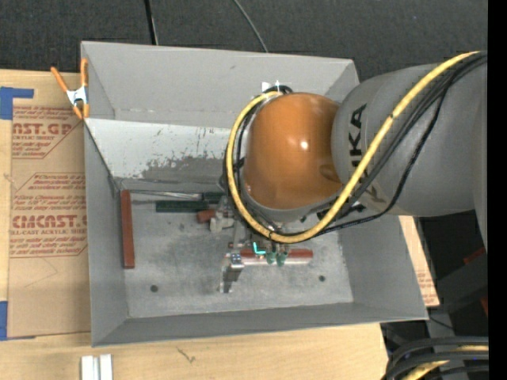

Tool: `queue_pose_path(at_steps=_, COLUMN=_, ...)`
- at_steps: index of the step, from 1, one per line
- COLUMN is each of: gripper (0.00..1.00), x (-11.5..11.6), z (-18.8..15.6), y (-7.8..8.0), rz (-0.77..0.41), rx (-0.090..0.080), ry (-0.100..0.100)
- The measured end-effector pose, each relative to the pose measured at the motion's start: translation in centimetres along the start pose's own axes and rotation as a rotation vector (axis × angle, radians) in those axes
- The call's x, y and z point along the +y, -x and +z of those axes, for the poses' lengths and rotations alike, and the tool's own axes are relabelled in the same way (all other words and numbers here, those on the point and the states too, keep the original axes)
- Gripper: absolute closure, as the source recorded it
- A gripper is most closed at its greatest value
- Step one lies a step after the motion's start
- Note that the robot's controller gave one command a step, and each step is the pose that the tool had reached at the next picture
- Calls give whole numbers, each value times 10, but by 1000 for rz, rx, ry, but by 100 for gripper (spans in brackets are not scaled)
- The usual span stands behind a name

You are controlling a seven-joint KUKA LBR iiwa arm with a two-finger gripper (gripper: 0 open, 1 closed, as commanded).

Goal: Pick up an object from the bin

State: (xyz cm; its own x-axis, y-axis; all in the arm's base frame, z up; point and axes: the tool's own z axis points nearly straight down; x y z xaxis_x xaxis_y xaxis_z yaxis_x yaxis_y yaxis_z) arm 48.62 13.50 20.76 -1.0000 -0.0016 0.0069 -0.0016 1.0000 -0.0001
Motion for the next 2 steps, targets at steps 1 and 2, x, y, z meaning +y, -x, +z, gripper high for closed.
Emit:
queue_pose_path(at_steps=1, gripper=0, x=-1, z=-3, y=2, rz=1, rx=-7, ry=1)
queue_pose_path(at_steps=2, gripper=0, x=-49, z=50, y=29, rz=-6, rx=-15, ry=3)
